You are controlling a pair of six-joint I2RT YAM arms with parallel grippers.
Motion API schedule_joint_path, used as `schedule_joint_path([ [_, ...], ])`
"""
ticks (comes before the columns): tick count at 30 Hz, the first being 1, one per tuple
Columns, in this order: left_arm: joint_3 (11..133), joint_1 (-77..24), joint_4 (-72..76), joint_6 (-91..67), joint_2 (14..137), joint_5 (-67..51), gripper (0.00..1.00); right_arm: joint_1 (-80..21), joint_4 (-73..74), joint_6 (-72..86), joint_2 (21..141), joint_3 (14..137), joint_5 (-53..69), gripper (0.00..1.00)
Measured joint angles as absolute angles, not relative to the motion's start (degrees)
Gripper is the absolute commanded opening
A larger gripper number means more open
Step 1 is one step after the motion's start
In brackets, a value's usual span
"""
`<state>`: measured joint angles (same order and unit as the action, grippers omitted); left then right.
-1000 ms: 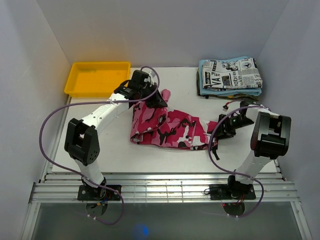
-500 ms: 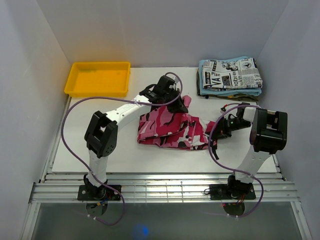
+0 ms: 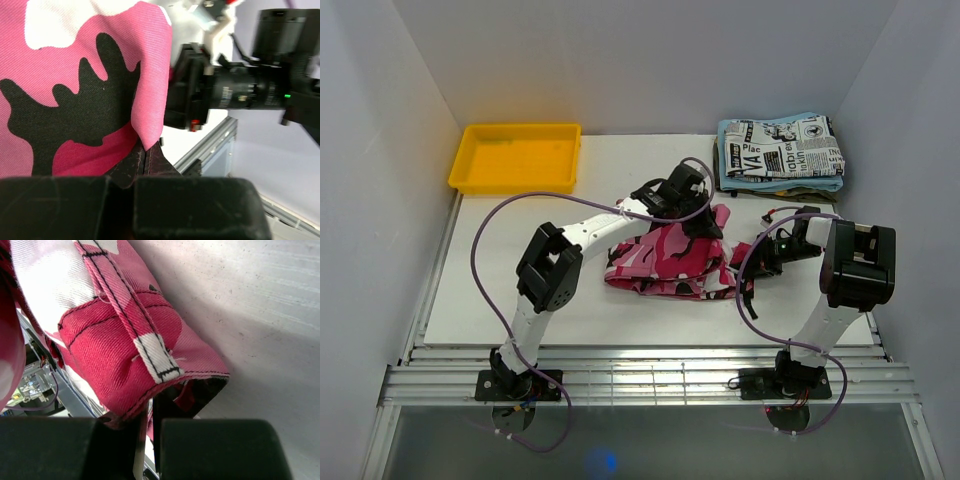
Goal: Fold and stack the trousers
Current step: Fold the trousers
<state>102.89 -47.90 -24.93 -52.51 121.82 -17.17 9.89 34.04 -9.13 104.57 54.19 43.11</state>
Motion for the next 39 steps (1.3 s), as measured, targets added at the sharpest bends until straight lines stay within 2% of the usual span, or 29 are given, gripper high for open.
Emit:
schedule_joint_path([
  [13,108.07,-52.03,-20.88,-56.07,126.87,-16.97,0.00,9.82,33.95,-8.97,104.47,54.19,43.16,0.08],
  [15,108.47,-52.07,-20.47,-56.64,129.10,-17.21,0.00,9.72,33.95,-8.99,104.27,54.19,43.11,0.11],
  [18,108.95,-52.10,-19.40,-57.32,132.31,-17.76,0.00,9.61,34.09,-8.97,103.85,54.19,43.03,0.25],
  [20,109.36,-52.10,-18.74,-57.63,133.84,-18.24,0.00,9.61,34.28,-9.04,103.42,54.19,42.85,0.42],
  [21,109.36,-52.10,-18.55,-57.84,134.28,-18.41,0.00,9.61,34.54,-8.97,103.09,54.22,42.81,0.46],
  [23,109.36,-52.10,-18.06,-58.11,134.47,-18.68,0.07,9.72,35.51,-9.39,102.06,54.33,42.76,0.52],
  [24,109.36,-52.10,-17.72,-58.08,134.47,-18.87,0.21,9.74,36.21,-9.67,101.54,54.52,42.48,0.53],
  [26,109.40,-52.07,-17.15,-57.74,134.47,-19.03,0.25,10.61,38.37,-11.14,100.51,55.42,41.63,0.54],
  [27,109.38,-52.07,-16.86,-57.78,134.47,-19.16,0.36,11.49,39.46,-12.14,100.05,56.14,41.34,0.54],
  [29,108.86,-51.92,-15.97,-57.17,134.17,-19.33,0.51,14.04,42.13,-14.31,99.02,58.00,40.75,0.54],
  [34,106.41,-50.83,-15.97,-55.00,130.63,-19.99,0.80,19.79,48.84,-19.75,97.14,64.05,41.78,0.53],
  [37,105.32,-48.62,-17.82,-53.36,126.91,-21.02,0.84,19.55,50.89,-20.01,96.77,66.54,44.38,0.54],
  [39,104.09,-46.15,-18.94,-51.42,123.55,-21.82,0.86,18.33,51.09,-19.59,96.82,66.98,45.50,0.58],
])
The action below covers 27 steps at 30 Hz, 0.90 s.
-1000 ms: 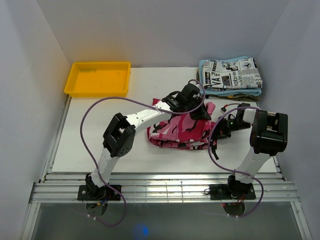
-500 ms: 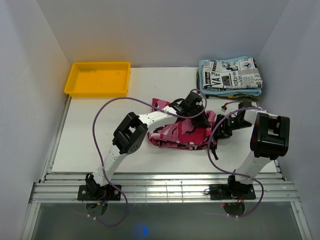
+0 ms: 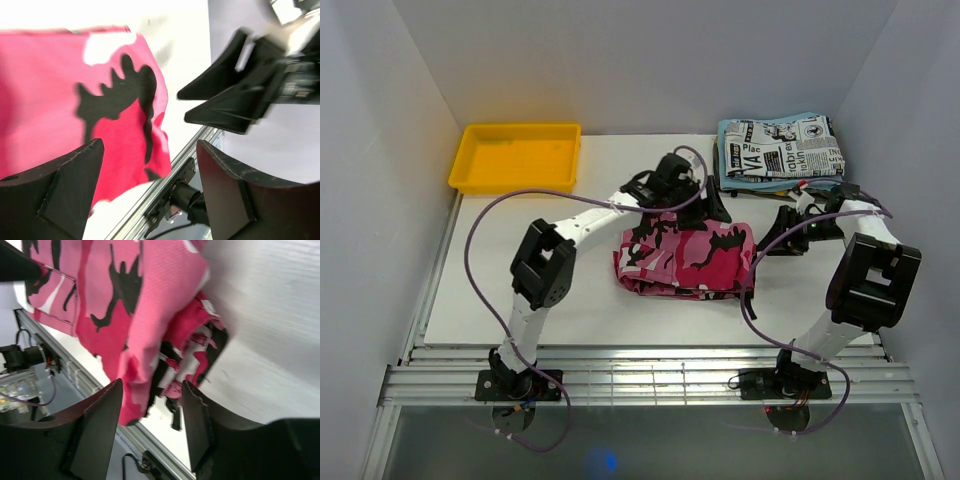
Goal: Fold and stack the trousers
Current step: Fold the trousers
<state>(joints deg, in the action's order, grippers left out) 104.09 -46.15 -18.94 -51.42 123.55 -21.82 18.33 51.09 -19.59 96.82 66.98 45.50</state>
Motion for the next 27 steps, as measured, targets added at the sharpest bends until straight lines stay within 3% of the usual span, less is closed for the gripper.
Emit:
schedule_joint_path([
  [5,95.92,-35.53,-22.87,-42.76,110.21,-23.49,0.91,13.37,50.57,-16.40,98.15,66.98,46.35,0.67],
  [8,94.41,-27.77,-27.00,-34.81,104.88,-23.77,0.98,10.55,50.06,-14.46,99.88,66.98,44.73,0.63],
  [10,91.59,-23.16,-28.34,-29.82,101.78,-24.93,0.98,9.02,49.78,-13.65,101.03,67.16,43.33,0.49],
  [11,89.86,-21.28,-29.61,-27.46,100.40,-25.93,0.98,8.32,49.87,-13.39,101.71,67.53,42.87,0.26],
  [12,88.42,-19.81,-30.89,-25.12,99.57,-27.22,0.97,7.73,49.87,-13.39,102.28,68.07,42.50,0.18],
  [14,85.91,-18.44,-33.12,-21.34,99.22,-29.61,0.90,6.85,50.19,-12.78,102.83,69.38,42.15,0.08],
  [18,79.26,-19.18,-34.76,-16.75,99.29,-35.88,0.72,6.59,52.27,-13.04,102.76,73.36,42.68,0.08],
  [23,70.70,-19.94,-28.84,-15.62,97.78,-46.00,0.42,7.03,53.52,-15.92,98.37,74.83,44.31,0.08],
  [27,69.71,-20.01,-23.18,-17.45,97.82,-52.86,0.33,9.56,53.56,-19.11,93.95,71.11,44.75,0.08],
])
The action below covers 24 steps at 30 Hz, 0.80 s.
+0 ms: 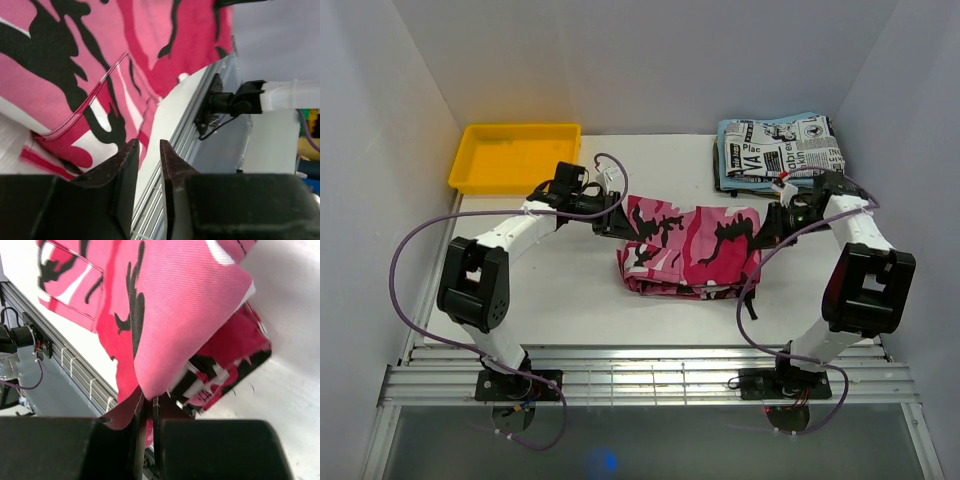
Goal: Fold and stack the trousers
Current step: Fold the trousers
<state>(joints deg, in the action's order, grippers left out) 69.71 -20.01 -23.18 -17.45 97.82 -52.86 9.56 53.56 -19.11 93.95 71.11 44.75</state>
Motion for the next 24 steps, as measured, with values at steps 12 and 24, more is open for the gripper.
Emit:
schedule_joint_path([
  [12,61.10,-23.59,-3.84,-28.03,109.71,-61.06,0.16,18.11,45.39,-21.67,106.06,57.41,42.28,0.08],
  [24,57.69,-19.75,-0.97,-28.32,114.48,-64.42,0.37,18.74,47.68,-22.11,111.26,59.99,44.97,0.40],
])
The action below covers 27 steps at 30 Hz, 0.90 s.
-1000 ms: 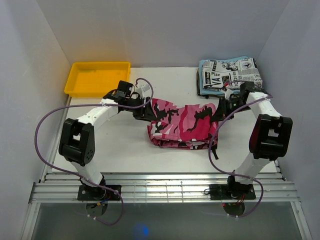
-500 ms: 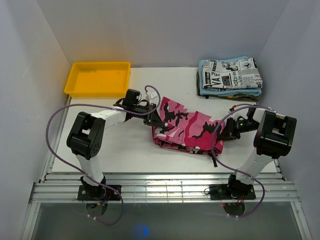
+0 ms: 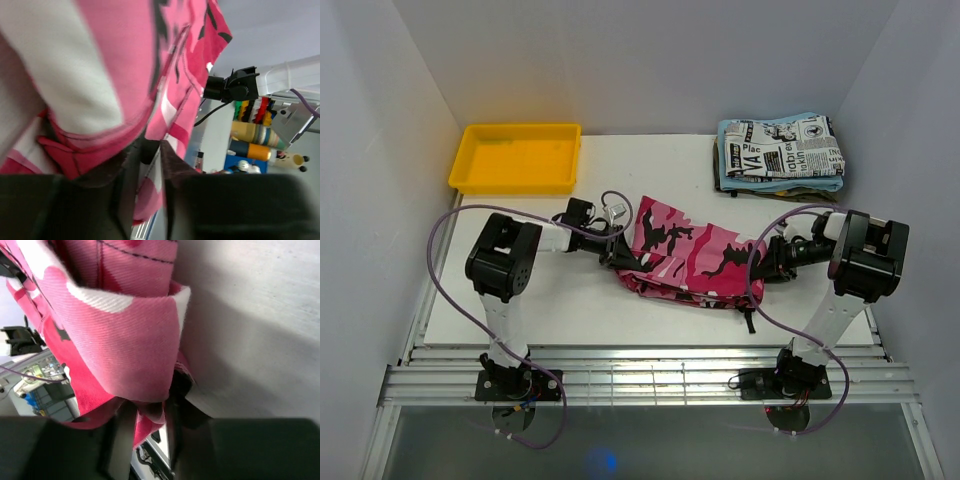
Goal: Fold and stack the trousers
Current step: Fold the trousers
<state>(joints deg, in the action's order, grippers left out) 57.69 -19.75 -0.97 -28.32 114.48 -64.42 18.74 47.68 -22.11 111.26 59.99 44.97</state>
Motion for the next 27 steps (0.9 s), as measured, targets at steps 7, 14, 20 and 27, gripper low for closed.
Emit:
schedule_joint_path([
  [7,66.04,-19.66,-5.52,-24.27,106.24,-64.84,0.50,18.74,52.10,-29.47,106.78,67.53,41.89,0.65],
  [14,75.53,-19.66,4.34,-29.43,107.57,-63.02,0.62,17.37,52.56,-30.48,99.88,80.66,46.15,0.72],
  [20,82.17,-19.73,11.90,-36.67,121.97,-59.96,0.63,9.76,52.14,-28.77,102.96,76.95,50.87,0.70],
  [27,84.62,-19.40,14.33,-43.22,133.53,-58.26,0.62,7.03,49.87,-24.34,110.87,64.75,51.40,0.69],
])
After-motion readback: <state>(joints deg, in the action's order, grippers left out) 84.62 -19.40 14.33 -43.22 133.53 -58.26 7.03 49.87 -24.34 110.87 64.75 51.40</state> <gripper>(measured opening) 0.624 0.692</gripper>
